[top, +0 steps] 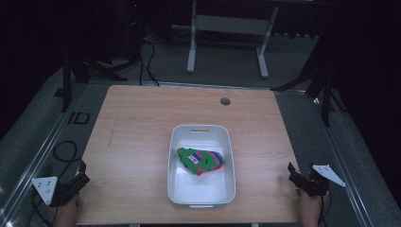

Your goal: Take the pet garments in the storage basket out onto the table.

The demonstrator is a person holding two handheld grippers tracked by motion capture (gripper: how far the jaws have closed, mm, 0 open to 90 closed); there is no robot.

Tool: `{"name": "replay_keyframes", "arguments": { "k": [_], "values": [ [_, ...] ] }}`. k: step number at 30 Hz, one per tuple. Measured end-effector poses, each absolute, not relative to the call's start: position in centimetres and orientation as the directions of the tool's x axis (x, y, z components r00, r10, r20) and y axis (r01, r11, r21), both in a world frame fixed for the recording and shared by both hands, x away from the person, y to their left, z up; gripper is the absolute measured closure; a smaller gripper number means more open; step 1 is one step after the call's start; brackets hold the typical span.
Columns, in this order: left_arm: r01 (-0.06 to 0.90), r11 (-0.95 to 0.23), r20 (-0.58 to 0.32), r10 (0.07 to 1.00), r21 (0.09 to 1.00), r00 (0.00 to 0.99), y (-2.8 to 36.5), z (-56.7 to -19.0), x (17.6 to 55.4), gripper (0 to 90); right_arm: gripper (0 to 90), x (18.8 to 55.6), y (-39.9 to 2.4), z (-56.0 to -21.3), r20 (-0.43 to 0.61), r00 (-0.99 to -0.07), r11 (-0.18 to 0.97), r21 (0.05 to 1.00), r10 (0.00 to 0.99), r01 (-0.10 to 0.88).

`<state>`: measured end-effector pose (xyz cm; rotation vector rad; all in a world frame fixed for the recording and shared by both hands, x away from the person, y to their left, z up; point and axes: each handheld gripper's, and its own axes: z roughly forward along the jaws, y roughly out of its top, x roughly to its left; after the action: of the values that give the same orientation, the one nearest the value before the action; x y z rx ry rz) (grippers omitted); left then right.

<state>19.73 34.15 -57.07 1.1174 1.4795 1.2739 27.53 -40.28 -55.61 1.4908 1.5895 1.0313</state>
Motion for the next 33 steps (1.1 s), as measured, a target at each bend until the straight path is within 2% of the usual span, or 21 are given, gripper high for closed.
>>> {"name": "replay_keyframes", "arguments": {
  "k": [7,12,16,21,24,25,33],
  "values": [
    [0.098,0.105,-0.08,0.97,0.99,-0.228,34.4,-57.0,19.7,1.2,13.6,27.6,-40.1,-55.6,0.008,-0.078,0.027,0.898,0.997,0.439],
    [0.109,0.116,-0.091,0.973,0.987,-0.213,34.6,-57.0,19.7,1.2,14.0,27.9,-40.5,-55.6,0.048,-0.075,-0.005,0.875,0.996,0.484],
    [0.118,0.108,-0.082,0.974,0.987,-0.209,34.6,-57.0,19.8,1.2,13.9,28.0,-40.8,-55.7,0.063,-0.122,0.009,0.857,0.991,0.515],
    [0.127,0.108,-0.082,0.978,0.986,-0.194,34.6,-57.0,19.9,1.2,13.5,28.1,-41.5,-55.7,0.114,-0.229,0.038,0.82,0.967,0.571],
    [0.128,0.112,-0.087,0.978,0.985,-0.188,34.6,-57.0,19.9,1.1,13.5,27.9,-41.6,-55.6,0.099,-0.274,0.081,0.814,0.957,0.575],
    [0.13,0.108,-0.083,0.979,0.986,-0.187,34.6,-57.0,19.9,1.1,13.5,27.7,-41.7,-55.6,0.109,-0.345,0.119,0.809,0.932,0.576],
    [0.15,0.076,-0.05,0.984,0.986,-0.169,34.3,-57.0,20.0,1.1,13.4,27.4,-41.1,-55.2,0.043,-0.537,0.313,0.772,0.842,0.553]
  ]
}}
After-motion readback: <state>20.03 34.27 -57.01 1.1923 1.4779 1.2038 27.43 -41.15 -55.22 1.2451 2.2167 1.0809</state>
